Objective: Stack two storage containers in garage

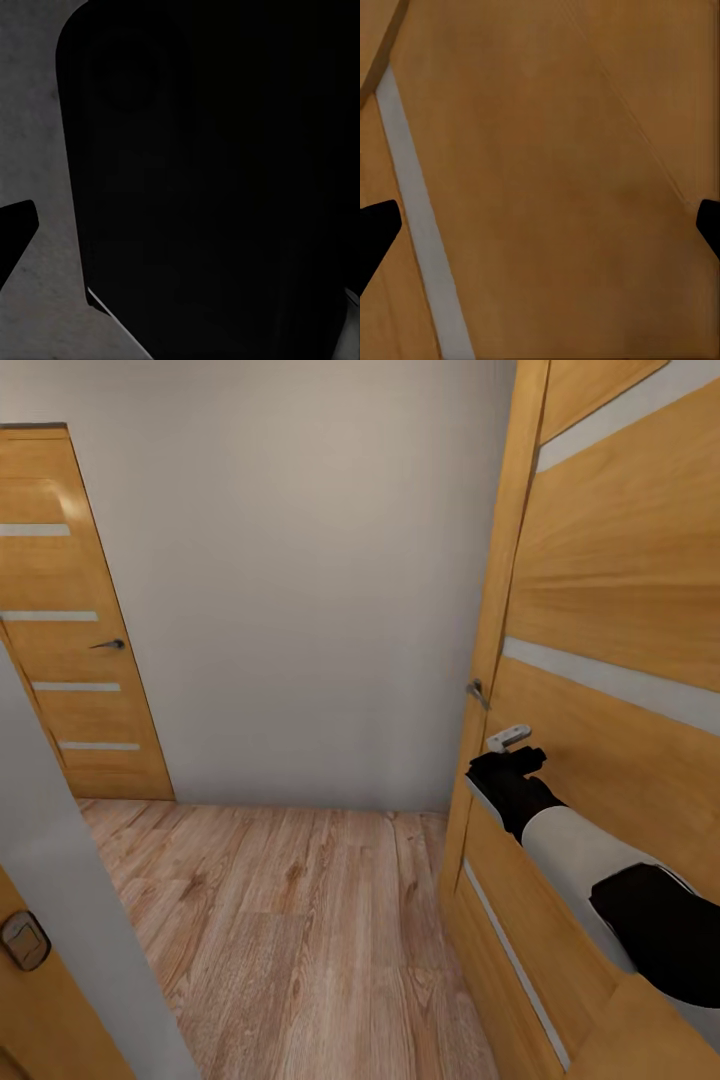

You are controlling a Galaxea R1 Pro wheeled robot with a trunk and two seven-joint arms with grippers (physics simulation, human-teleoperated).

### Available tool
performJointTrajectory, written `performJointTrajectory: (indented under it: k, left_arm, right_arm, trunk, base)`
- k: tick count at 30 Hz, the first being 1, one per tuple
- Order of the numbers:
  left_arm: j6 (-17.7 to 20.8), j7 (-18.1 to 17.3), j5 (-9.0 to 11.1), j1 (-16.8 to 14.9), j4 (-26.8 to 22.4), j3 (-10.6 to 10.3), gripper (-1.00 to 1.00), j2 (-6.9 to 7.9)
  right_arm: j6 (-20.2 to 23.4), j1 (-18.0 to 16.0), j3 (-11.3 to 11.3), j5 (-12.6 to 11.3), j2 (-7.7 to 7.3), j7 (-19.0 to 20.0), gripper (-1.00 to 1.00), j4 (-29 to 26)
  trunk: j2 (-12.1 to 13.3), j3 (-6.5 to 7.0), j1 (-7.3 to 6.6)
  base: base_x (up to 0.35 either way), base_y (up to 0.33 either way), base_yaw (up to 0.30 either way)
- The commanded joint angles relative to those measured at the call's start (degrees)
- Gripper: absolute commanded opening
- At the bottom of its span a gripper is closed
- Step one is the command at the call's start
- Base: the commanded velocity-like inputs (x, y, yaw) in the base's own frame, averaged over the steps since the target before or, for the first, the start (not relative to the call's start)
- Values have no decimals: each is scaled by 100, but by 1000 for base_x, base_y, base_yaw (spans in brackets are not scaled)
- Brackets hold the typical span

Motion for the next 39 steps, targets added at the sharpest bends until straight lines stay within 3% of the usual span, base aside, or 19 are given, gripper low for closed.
performJointTrajectory:
  k: [1, 8, 15, 24, 39]
  left_arm:
    - [-3, -5, -1, 1, -6, 1, 100, 0]
    - [-3, -5, -1, 1, -6, -2, 100, 1]
    - [-3, -5, -1, 1, -9, 0, 100, 1]
    - [-10, -5, -7, 1, -12, 1, 100, 0]
    - [-12, -5, -10, 1, -74, -8, 100, 0]
  right_arm:
    - [118, -26, 64, 134, -181, -62, 100, -8]
    - [117, -95, 64, -64, -264, -62, 100, 33]
    - [140, -99, 72, -98, -144, -68, 100, 23]
    - [234, -99, 73, -87, 266, -83, 100, -73]
    - [-96, -88, 20, -119, 1256, -17, 100, -98]
  trunk:
    - [-3, -5, 0]
    - [-3, -5, 0]
    - [-3, -5, 0]
    - [-3, -5, 0]
    - [-3, -5, 0]
  base:
    - [0, 0, 0]
    - [0, 0, 0]
    - [0, 0, 0]
    - [0, 0, 0]
    - [0, 0, 0]
